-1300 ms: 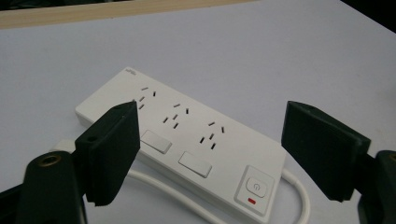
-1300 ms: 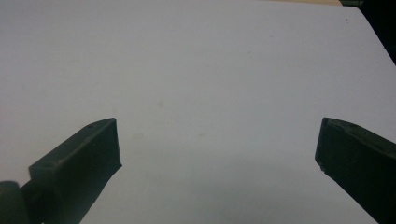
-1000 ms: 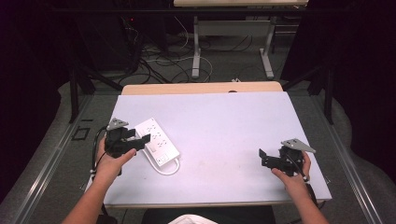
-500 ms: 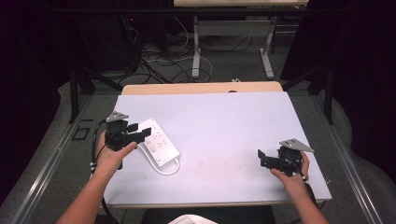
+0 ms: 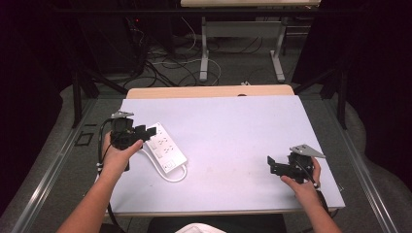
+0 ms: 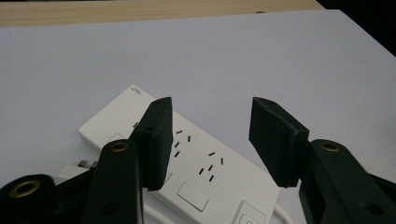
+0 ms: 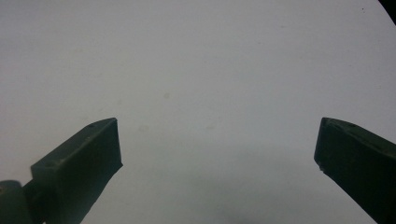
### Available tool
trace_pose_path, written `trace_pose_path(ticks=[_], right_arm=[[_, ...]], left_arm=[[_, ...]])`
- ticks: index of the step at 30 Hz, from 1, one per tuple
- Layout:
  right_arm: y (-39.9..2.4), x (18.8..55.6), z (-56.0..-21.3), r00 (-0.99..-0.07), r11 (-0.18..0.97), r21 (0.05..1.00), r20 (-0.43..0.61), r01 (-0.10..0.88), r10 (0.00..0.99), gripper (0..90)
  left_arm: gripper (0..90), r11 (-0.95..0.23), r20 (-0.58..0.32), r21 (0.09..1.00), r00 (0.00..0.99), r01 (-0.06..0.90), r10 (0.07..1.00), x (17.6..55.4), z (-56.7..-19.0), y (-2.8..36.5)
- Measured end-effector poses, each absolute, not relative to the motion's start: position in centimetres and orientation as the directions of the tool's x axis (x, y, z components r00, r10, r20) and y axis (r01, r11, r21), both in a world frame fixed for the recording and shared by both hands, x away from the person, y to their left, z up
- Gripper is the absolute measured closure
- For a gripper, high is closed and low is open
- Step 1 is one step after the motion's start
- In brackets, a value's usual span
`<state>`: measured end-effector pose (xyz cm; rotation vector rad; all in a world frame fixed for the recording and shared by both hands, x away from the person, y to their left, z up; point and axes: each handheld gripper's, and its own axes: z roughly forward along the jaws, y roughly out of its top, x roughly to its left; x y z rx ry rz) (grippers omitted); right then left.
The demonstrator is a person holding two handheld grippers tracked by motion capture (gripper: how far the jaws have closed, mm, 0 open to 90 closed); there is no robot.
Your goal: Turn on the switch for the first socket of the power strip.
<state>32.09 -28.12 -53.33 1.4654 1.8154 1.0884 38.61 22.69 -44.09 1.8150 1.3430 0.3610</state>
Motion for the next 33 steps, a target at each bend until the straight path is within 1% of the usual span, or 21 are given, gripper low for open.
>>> trace_pose_path(ticks=[4,9,14,15,20,23,29,33], right_arm=[[-28.1,32.1,-53.4,-0.250,0.072,0.855,0.068,0.513,0.966,0.0],[-28.2,32.1,-53.3,-0.252,0.079,0.849,0.065,0.523,0.966,0.0],[-28.1,32.1,-53.4,-0.256,0.074,0.853,0.071,0.517,0.964,0.0],[-28.1,32.1,-53.4,-0.254,0.071,0.851,0.075,0.520,0.964,0.0],[-28.1,32.2,-53.5,-0.253,0.080,0.853,0.063,0.515,0.965,0.0],[-28.1,32.2,-53.6,-0.256,0.081,0.853,0.063,0.515,0.965,0.0],[-28.0,32.2,-53.6,-0.258,0.077,0.848,0.072,0.525,0.963,0.0],[-28.0,32.2,-53.6,-0.264,0.084,0.848,0.067,0.523,0.962,0.0]], left_arm=[[53.9,-0.044,-0.277,0.726,0.350,0.686,0.895,39.2,-44.3,22.9],[55.1,-0.033,-0.282,0.721,0.337,0.692,0.898,39.6,-44.5,23.0],[58.9,-0.007,-0.298,0.706,0.305,0.708,0.905,40.1,-44.9,23.1],[61.0,0.004,-0.300,0.703,0.292,0.711,0.908,40.2,-45.0,23.1],[63.6,0.042,-0.346,0.663,0.257,0.747,0.902,40.8,-45.7,23.3],[65.5,0.045,-0.349,0.655,0.249,0.754,0.903,41.0,-46.0,23.3],[71.1,0.031,-0.356,0.607,0.237,0.794,0.904,41.5,-46.6,23.1],[72.9,0.017,-0.343,0.589,0.231,0.808,0.911,41.7,-47.2,22.5]])
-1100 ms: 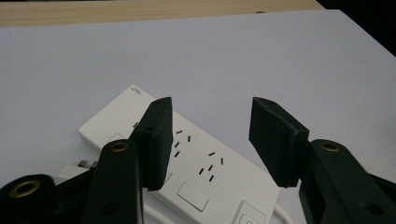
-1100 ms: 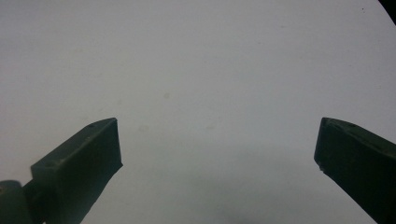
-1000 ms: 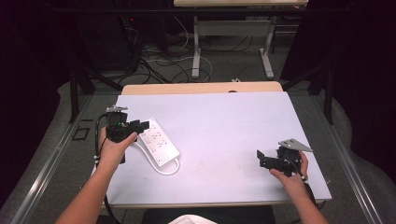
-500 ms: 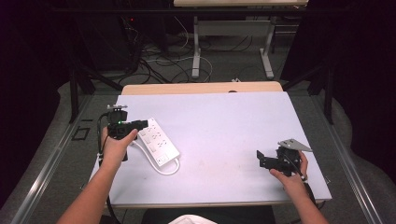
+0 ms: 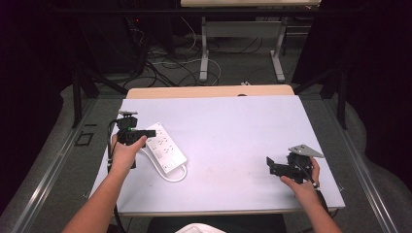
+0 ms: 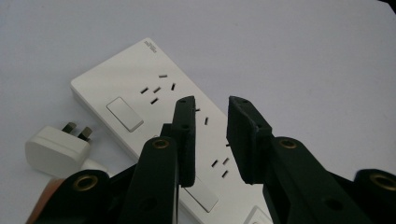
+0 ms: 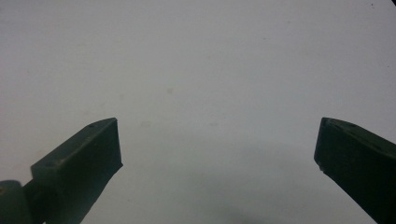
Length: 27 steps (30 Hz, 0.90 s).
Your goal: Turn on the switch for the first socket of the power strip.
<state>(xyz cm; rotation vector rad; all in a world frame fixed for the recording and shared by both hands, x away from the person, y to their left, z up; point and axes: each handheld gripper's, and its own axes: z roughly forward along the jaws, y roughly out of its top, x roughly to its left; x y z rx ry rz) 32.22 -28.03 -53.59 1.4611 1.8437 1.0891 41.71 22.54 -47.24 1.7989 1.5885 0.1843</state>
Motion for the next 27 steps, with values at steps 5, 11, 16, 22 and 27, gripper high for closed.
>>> trace_pose_path(ticks=[5,11,16,22,27], right_arm=[[-28.0,32.2,-53.6,-0.263,0.082,0.847,0.070,0.526,0.962,0.0],[-28.0,32.3,-53.6,-0.261,0.080,0.847,0.071,0.526,0.963,0.0],[-28.0,32.3,-53.7,-0.268,0.088,0.847,0.066,0.524,0.961,0.0],[-28.0,32.3,-53.7,-0.270,0.092,0.846,0.063,0.525,0.961,0.0],[-28.0,32.3,-53.8,-0.271,0.097,0.845,0.059,0.526,0.961,0.0]], left_arm=[[76.2,-0.001,-0.337,0.567,0.234,0.823,0.912,41.8,-47.7,22.1],[79.3,-0.057,-0.315,0.533,0.260,0.844,0.913,41.3,-48.3,21.6],[81.9,-0.079,-0.302,0.524,0.272,0.848,0.914,40.8,-48.9,21.2],[85.7,-0.100,-0.307,0.510,0.289,0.855,0.907,40.3,-49.4,21.0],[86.5,-0.120,-0.302,0.503,0.304,0.856,0.903,39.8,-49.4,20.8]])
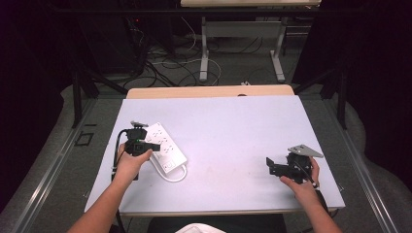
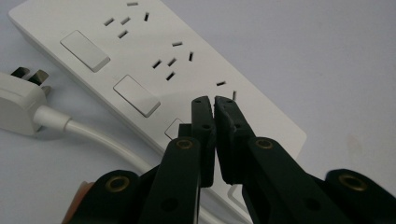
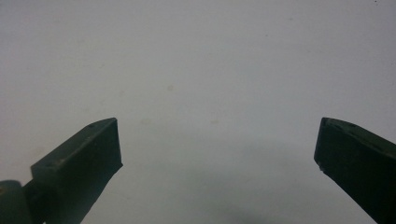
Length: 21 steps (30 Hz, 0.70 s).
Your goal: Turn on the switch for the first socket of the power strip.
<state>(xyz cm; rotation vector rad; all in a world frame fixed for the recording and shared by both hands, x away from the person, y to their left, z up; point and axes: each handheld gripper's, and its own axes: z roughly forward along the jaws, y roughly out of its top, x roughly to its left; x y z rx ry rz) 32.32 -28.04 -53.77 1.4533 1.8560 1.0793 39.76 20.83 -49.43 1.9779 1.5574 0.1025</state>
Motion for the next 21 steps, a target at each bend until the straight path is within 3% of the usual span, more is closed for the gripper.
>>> trace_pose_path(ticks=[21], right_arm=[[-28.0,32.4,-53.9,-0.263,0.080,0.839,0.077,0.539,0.962,0.0]], left_arm=[[84.9,-0.172,-0.278,0.456,0.324,0.873,0.904,39.6,-51.0,20.4]])
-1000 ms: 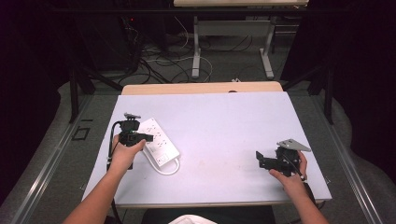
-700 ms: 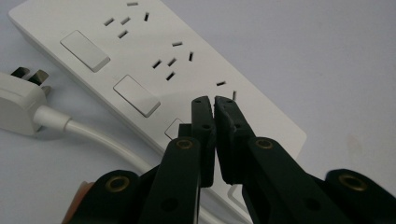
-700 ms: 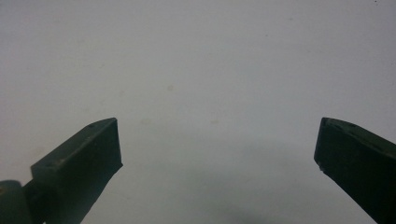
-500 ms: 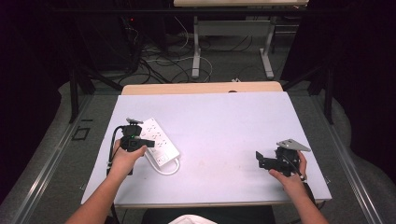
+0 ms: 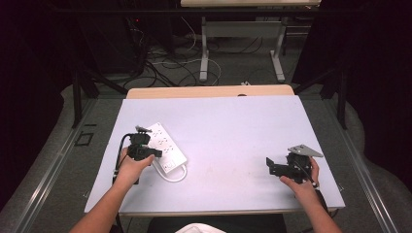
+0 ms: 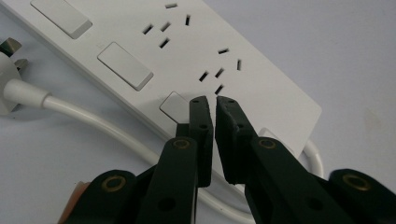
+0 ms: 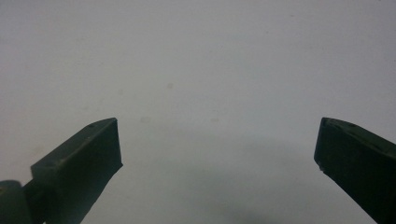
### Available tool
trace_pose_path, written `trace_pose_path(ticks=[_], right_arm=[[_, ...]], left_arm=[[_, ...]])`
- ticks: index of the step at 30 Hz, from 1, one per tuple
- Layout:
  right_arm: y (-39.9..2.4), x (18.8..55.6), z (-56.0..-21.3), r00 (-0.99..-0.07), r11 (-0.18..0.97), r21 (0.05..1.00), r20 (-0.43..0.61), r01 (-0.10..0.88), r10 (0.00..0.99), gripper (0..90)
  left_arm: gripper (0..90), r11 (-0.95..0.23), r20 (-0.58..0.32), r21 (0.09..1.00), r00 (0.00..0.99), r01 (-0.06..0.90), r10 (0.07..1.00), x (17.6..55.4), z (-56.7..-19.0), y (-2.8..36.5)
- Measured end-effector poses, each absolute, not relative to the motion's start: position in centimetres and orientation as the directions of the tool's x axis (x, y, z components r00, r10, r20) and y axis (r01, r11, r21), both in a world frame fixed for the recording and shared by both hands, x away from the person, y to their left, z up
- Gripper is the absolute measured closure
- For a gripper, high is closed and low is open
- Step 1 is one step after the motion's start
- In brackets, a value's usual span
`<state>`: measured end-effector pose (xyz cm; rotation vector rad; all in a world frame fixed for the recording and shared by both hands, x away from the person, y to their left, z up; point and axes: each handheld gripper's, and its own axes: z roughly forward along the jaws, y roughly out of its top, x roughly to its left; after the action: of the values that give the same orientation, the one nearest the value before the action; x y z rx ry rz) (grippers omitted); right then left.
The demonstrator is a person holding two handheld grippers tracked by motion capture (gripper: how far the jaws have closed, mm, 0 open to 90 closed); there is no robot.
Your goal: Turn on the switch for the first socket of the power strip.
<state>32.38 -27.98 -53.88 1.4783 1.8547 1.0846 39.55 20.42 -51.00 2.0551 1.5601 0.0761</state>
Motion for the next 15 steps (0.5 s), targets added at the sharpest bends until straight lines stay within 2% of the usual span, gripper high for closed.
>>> trace_pose_path(ticks=[15], right_arm=[[-27.96,32.58,-54.18,-0.268,0.100,0.834,0.059,0.542,0.961,0.4]], left_arm=[[87.3,-0.164,-0.270,0.467,0.316,0.869,0.909,39.65,-51.51,20.35]])
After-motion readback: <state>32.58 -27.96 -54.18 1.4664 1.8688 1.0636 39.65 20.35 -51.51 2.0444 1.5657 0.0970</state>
